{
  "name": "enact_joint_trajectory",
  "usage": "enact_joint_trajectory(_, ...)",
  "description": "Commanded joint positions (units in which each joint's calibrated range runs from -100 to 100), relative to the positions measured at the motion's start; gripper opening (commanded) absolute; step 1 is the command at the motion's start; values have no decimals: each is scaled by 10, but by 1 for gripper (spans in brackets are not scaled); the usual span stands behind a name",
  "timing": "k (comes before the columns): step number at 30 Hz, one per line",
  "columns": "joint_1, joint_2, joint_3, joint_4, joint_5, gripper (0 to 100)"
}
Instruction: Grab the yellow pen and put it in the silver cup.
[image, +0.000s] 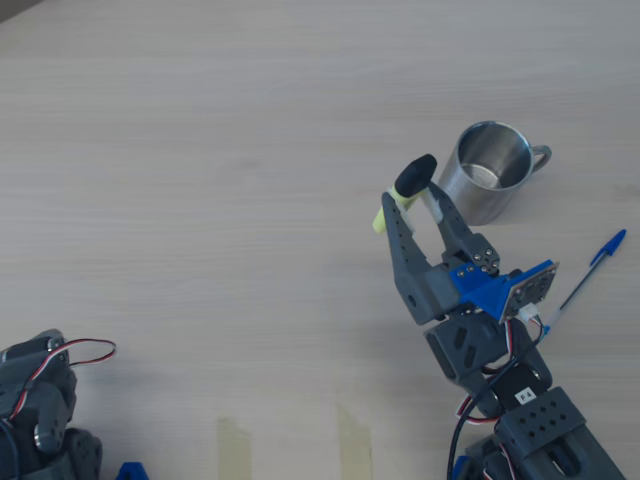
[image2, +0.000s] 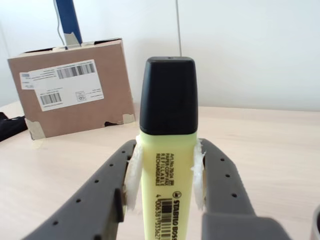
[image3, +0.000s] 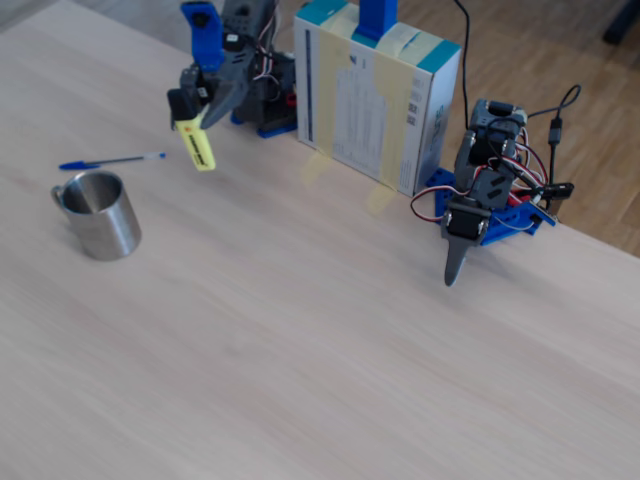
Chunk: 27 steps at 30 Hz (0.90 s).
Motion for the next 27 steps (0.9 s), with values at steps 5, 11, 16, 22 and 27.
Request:
enact_joint_trajectory(5,50,-13,-6,-10,-2,2)
enact_joint_trajectory(11,85,-13,-6,-10,-2,2)
enact_joint_trajectory(16,102,-7,-12,-10,-1,2)
enact_joint_trajectory(22,123,-5,-13,-10,-3,2)
enact_joint_trajectory(27,147,-5,-13,-10,-3,2)
